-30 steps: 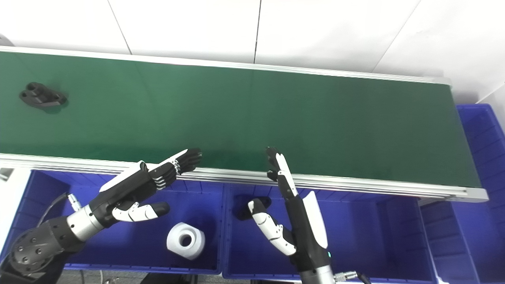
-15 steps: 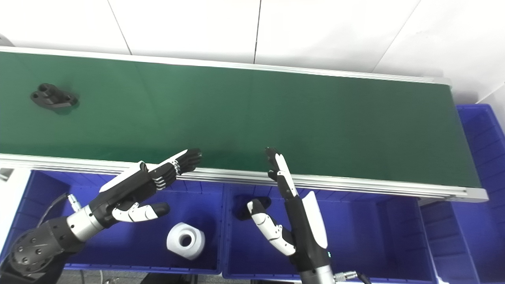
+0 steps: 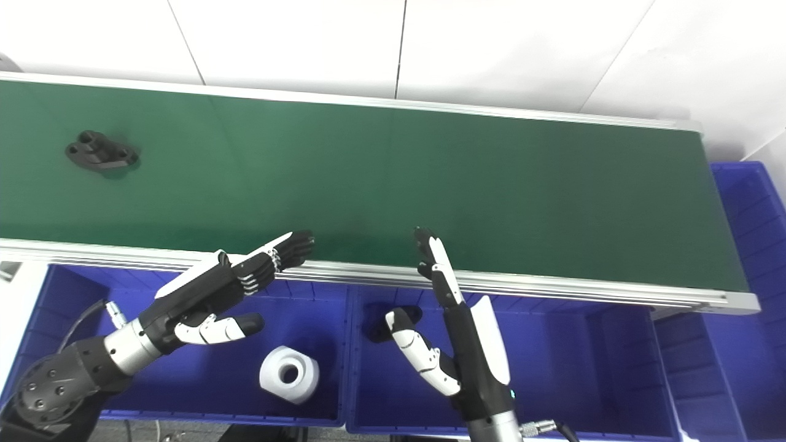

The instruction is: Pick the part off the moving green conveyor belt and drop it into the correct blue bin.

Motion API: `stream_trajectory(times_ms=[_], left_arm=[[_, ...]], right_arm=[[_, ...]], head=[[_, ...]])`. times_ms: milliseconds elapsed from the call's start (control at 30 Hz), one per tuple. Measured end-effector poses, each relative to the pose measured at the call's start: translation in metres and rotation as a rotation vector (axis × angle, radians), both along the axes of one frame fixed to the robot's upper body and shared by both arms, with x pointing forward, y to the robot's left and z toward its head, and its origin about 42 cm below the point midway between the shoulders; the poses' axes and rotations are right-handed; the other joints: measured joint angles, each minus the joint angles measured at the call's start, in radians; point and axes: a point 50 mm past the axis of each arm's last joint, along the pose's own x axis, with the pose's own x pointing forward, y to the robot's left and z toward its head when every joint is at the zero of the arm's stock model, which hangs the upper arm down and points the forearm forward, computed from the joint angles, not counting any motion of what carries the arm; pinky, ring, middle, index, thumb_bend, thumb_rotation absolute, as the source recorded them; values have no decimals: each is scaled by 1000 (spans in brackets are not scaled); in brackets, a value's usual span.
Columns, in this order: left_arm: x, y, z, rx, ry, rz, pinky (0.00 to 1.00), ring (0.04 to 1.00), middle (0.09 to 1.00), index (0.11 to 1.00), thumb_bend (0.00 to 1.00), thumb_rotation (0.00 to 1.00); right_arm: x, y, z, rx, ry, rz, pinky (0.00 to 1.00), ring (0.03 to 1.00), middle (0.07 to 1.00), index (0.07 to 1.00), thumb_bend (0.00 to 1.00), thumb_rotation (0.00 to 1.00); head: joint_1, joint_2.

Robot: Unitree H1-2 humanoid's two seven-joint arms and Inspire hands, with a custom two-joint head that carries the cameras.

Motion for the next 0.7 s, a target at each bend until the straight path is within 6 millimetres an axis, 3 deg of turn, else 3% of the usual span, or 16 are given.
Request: stream_trajectory(times_ms=[200,233,267,333,433,533,700], left_arm=[[0,0,-1,0,-1,0,999,1000,1000,1000,428,592],[0,0,-2,0,2,0,1000,1000,1000,1000,425,590],[0,0,-3,-1,-1,-2,1000,1000,1000,1000,420,589],[-1,0,-10,-5,-12,-5,978,1000,1000,1000,426,577],[-4,-1,-27,14,17,1,968,1000,1000,1000,450,594],[-6,-7,-29,17,21,-5,958,1000,1000,999,446,599],[-5,-11,-28,20,-5,-10,922,982,1000,979,432,614]], right_arm=[[3,0,-1,3,-5,3,878,953,990,975,348,841],[3,0,-2,2,-2,5,880,954,990,976,342,829],[2,0,-4,2,-3,8,882,954,989,977,336,813],[0,-1,-13,-2,-7,15,884,956,989,978,329,826],[-5,-4,-31,-33,30,11,854,939,970,953,331,814],[-8,-9,-34,-46,36,2,847,940,973,953,323,793],[-6,-10,-33,-37,26,2,830,939,979,958,312,753]], head=[[21,-17],[49,-78],[76,-186],[101,-231],[130,-259],[170,-299],[166,-296]])
